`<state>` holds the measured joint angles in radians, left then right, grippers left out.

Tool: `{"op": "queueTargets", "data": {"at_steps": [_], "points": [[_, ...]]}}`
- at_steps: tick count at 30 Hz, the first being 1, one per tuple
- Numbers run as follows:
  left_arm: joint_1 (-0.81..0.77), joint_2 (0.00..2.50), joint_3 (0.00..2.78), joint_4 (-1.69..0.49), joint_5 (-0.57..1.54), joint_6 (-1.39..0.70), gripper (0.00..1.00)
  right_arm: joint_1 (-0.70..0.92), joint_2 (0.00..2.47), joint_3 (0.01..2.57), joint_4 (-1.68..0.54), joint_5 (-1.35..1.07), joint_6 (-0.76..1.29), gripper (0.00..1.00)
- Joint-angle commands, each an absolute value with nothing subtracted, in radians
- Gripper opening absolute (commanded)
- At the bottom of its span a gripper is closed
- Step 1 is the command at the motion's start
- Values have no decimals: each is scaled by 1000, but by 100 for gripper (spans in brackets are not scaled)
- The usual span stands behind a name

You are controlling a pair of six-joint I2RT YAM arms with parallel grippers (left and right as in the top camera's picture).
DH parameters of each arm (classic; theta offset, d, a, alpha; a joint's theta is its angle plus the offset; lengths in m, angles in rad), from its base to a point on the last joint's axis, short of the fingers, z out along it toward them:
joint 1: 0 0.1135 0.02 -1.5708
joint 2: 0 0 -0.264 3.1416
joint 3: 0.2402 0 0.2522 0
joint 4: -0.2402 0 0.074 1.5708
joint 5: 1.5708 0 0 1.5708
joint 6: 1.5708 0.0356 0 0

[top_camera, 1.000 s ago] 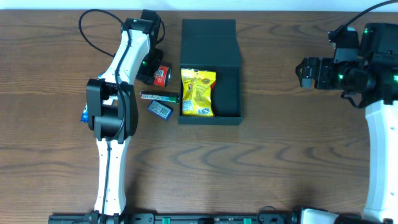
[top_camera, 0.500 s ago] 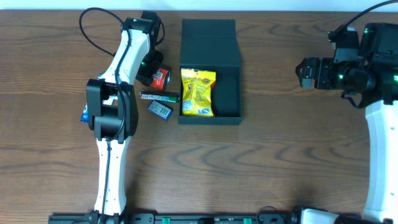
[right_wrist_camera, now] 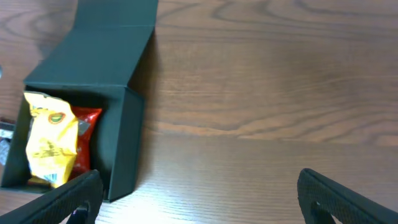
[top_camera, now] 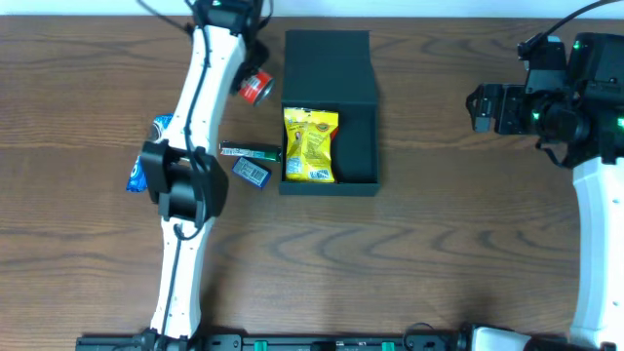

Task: Pack container
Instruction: 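Carry the Pringles can into the box beside the yellow bag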

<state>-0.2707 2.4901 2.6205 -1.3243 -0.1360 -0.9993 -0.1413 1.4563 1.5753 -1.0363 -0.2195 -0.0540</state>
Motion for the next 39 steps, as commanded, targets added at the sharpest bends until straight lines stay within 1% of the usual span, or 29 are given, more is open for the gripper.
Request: {"op": "queueTargets", "data": {"at_steps": [1,8,17,25,39], "points": [[-341,2498,2674,-1333,-161,-903,50,-168,1459,1581,-1037,-187,-37,99],[-485,2498,2685,-1342,-159,-764,50,-236,1459,1581,-1042,-187,-37,99],[-606,2498,2685,-1428,-144,-760,52,-318,1459,1581,-1039,-187,-38,99],[-737,2498,2677,-1503,-131,-755,52,-331,1459,1581,-1022,-188,-42,99],[-756,2498,2550,-1473,-116,-755,53,-331,1459,1581,-1034,-192,-42,99]]}}
